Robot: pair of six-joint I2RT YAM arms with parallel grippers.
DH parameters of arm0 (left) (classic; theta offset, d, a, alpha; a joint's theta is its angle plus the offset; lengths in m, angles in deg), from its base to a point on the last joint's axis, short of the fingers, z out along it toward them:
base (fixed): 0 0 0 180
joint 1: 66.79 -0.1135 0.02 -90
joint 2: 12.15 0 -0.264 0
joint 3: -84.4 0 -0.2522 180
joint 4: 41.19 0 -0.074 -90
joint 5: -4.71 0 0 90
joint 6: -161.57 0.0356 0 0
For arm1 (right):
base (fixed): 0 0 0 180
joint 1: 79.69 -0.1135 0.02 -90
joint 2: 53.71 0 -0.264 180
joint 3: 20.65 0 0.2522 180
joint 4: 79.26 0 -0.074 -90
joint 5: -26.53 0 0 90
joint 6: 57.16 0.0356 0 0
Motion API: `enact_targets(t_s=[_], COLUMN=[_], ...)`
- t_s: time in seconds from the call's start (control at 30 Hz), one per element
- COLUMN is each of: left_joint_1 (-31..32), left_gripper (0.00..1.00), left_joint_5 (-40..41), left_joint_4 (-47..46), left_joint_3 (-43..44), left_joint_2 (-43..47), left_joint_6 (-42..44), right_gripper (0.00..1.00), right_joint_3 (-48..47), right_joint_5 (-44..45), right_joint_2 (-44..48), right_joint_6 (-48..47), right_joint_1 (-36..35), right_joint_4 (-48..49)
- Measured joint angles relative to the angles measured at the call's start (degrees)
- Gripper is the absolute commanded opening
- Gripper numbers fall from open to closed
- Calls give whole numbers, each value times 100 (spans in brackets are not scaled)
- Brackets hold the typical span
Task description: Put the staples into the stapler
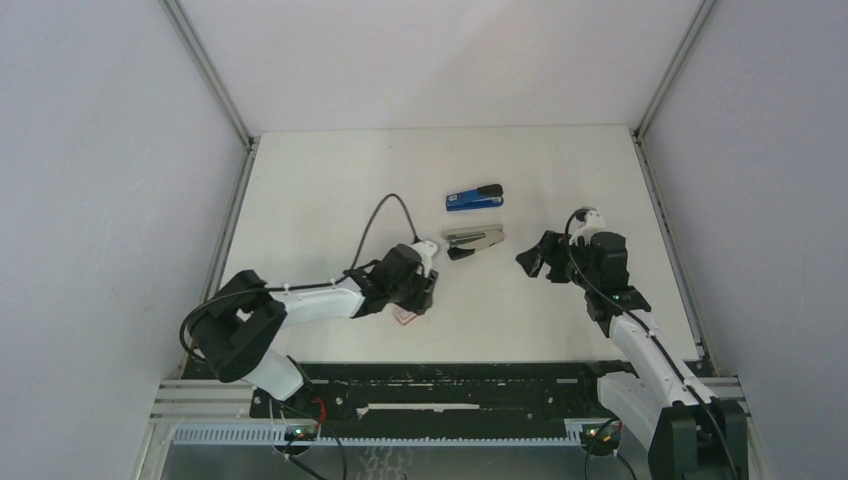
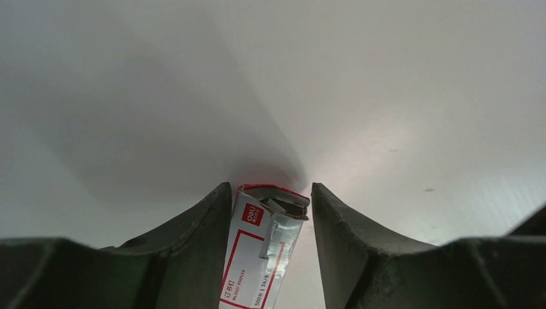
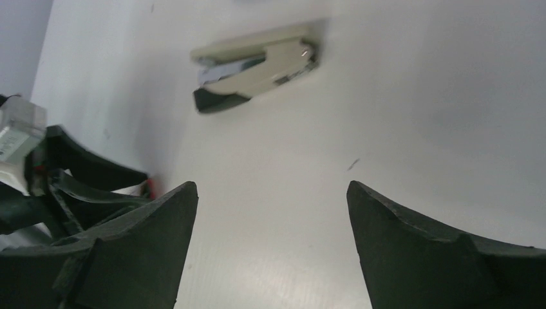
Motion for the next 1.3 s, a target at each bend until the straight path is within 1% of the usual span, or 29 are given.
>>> enact_targets(t_s=[0.1, 0.17, 0.23, 0.3, 0.37, 0.43, 0.5, 0.57, 0.63, 0.7, 0.77, 0.83, 0.97, 1.2, 1.3], left_joint_1=[494, 745, 833, 822, 813, 800, 789, 695, 538, 267, 87, 24, -87, -177, -177], left_gripper=[71, 76, 80, 81, 79, 71, 63, 58, 58, 65, 67, 65, 58, 57, 57], left_joint_5=[-210, -291, -304, -243, -105, 116, 391, 713, 691, 629, 570, 533, 435, 299, 138], left_joint_4=[-205, -409, -597, -782, -848, -787, -695, -533, -457, -448, -450, -435, -442, -487, -756], left_joint_3=[256, 286, 243, 96, -103, -197, -210, -328, -555, -772, -1025, -1172, -1152, -1172, -1252], left_joint_2=[-286, -280, -162, 142, 597, 1001, 1226, 1370, 1434, 1508, 1620, 1711, 1679, 1475, 1467], left_joint_6=[372, 522, 566, 595, 612, 599, 485, 81, -256, -479, -616, -667, -772, -1161, -1364], right_gripper=[72, 64, 61, 56, 49, 45, 41, 39, 38, 35, 33, 31, 29, 25, 24], right_joint_3=[-17, -22, -24, -24, -24, -24, -24, -31, -31, -39, -50, -63, -251, -492, -592], right_joint_5=[-428, -621, -758, -811, -809, -811, -787, -671, -640, -494, -415, -367, -227, -131, -127], right_joint_2=[-232, -389, -520, -647, -800, -960, -1198, -1615, -1716, -1958, -2201, -2400, -2907, -3595, -3888], right_joint_6=[142, 273, 424, 612, 835, 994, 1163, 1386, 1449, 1628, 1794, 1934, 2188, 2533, 2656], right_joint_1=[-166, -391, -684, -1019, -1388, -1650, -1912, -2240, -2315, -2540, -2771, -2957, -3230, -3469, -3523], right_joint_4=[-116, -192, -229, -227, -144, -13, 186, 413, 461, 671, 885, 1029, 1272, 1718, 1893])
